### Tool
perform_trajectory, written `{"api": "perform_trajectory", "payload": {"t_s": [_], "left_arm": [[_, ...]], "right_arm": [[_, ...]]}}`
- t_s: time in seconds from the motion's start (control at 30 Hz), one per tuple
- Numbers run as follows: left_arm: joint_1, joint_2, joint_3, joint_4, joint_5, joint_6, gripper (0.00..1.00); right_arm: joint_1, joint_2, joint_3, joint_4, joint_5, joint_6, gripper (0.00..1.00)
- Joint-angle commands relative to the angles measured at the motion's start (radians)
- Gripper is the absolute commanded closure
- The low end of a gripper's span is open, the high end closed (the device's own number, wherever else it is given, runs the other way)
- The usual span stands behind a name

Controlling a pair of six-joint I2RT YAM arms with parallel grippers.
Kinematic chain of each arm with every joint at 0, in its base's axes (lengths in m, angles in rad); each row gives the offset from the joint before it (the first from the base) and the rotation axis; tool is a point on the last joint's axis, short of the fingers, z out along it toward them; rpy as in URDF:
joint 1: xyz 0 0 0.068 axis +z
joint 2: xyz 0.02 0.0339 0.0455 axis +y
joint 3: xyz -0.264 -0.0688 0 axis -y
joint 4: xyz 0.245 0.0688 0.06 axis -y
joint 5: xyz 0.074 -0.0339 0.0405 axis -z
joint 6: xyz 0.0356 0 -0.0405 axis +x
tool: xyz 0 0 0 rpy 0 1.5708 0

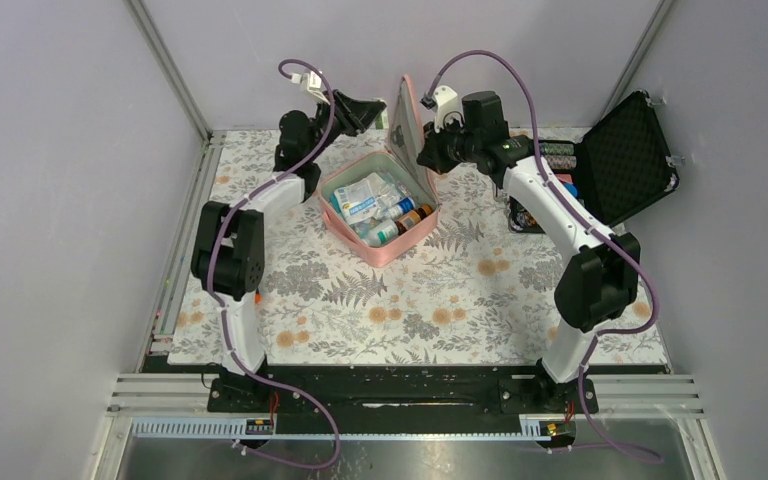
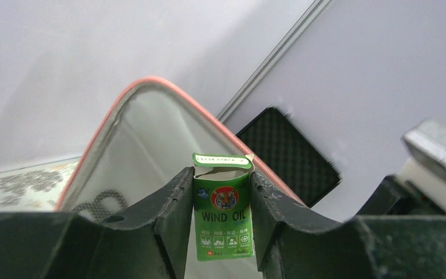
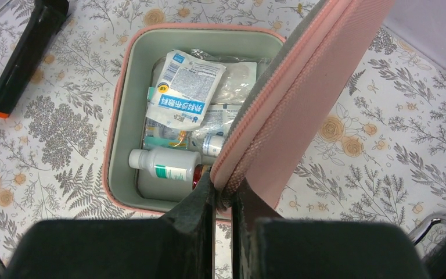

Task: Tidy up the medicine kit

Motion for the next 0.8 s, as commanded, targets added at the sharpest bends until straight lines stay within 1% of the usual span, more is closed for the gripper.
{"api": "perform_trajectory", "payload": {"t_s": [0.0, 0.17, 0.37, 0.77], "left_arm": [[-0.011, 0.032, 0.095, 0.244, -0.067, -0.265, 0.62], [-0.038, 0.084, 0.140, 0.259, -0.087, -0.348, 0.62], [-0.064, 0.143, 0.139, 0.255, -0.132, -0.428, 0.63], [-0.089, 0.182, 0.072, 0.270, -0.154, -0.474, 0.64]], "right_arm": [[0.008, 0.033, -0.030, -0.134, -0.020, -0.031, 1.00], [0.013, 0.043, -0.007, -0.138, -0.020, -0.031, 1.00], [0.029, 0.042, -0.006, -0.139, 0.000, -0.044, 1.00], [0.030, 0.043, 0.003, -0.138, 0.012, -0.040, 1.00]]}}
